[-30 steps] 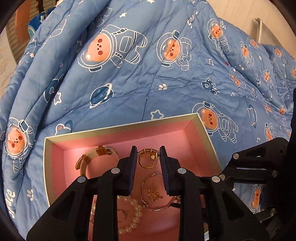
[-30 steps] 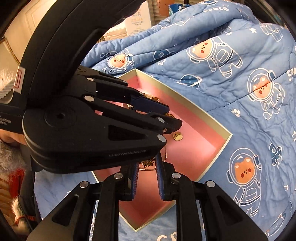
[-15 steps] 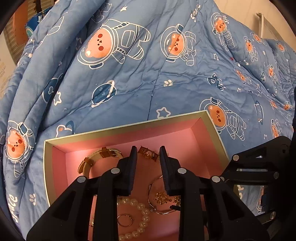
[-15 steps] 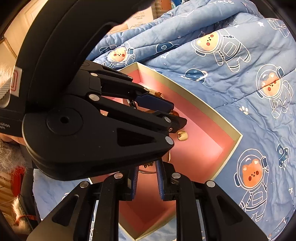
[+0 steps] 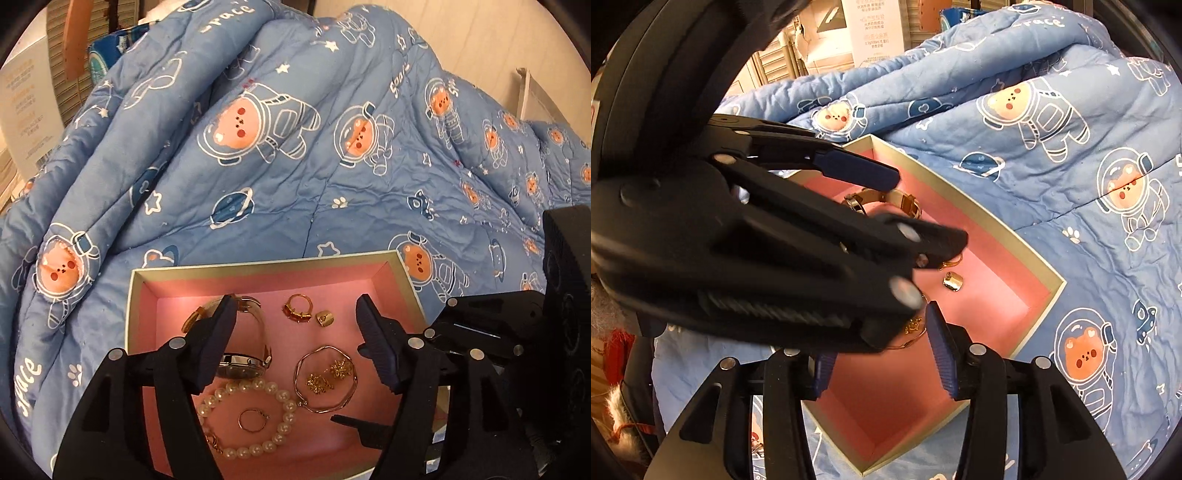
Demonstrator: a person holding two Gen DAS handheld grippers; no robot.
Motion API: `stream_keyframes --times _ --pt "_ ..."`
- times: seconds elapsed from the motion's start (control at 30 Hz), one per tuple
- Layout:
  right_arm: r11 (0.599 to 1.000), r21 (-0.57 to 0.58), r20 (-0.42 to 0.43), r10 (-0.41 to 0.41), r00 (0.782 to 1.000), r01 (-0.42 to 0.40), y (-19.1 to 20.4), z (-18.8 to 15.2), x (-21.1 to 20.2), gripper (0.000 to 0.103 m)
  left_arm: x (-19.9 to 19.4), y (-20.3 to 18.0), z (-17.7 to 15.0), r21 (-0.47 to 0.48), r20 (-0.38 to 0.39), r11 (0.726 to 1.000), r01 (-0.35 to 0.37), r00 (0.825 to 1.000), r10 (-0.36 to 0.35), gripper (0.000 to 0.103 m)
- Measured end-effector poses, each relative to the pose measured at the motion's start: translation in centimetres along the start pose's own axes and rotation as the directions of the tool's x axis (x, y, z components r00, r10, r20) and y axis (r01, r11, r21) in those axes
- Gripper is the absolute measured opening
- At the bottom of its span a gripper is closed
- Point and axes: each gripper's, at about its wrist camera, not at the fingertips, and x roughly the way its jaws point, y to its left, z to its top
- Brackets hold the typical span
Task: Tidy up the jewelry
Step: 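Open both grippers to release the pieces and withdraw, then grasp the silver earring with left gripper while right gripper grasps the gold stud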
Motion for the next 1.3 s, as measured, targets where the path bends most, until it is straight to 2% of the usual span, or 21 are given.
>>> stream_keyframes --times 0.1,0.33,0.57,0.77,0.9,1.1,1.3 --pt "0.999 0.037 0.031 -0.007 1.0 0.006 -0.3 -0.3 -0.9 0.051 -2.0 0.7 -0.5 -0.051 0.055 0.999 0.01 0.998 -0.007 0.082" --pt "0.994 0.108 0.134 -0.036 0.99 0.022 0.1 -2.2 -4.5 0.057 -5.7 1.4 -3.4 -0.131 0.135 0.99 0.055 0.99 -0.037 0.09" --pt "0.99 0.139 0.156 -0.037 0.987 0.016 1.4 -5.5 -6.8 0.057 -7.8 2.0 -8.5 -0.195 0.143 0.979 0.062 0.989 -0.034 0.094" --pt "0.992 0.123 0.122 -0.026 0.992 0.011 4.1 -9.0 -7.9 0.057 -8.4 1.6 -13.3 -0.181 0.116 0.983 0.007 0.993 0.014 0.096" --pt "0.993 0.119 0.093 -0.02 0.995 0.009 5.6 -10.9 -7.3 0.057 -8.9 0.6 -16.2 -0.163 0.11 0.987 0.002 0.994 0.016 0.096" --pt "0.977 0.212 0.085 0.003 0.996 -0.021 5.4 -12.9 -7.1 0.053 -9.4 -1.6 -19.1 -0.11 0.092 0.994 -0.011 0.996 0.021 0.096" --pt "0.982 0.184 0.061 0.026 0.998 -0.037 7.2 -14.2 -6.8 0.046 -9.4 -3.2 -20.8 -0.079 0.083 0.996 -0.032 0.996 0.039 0.096"
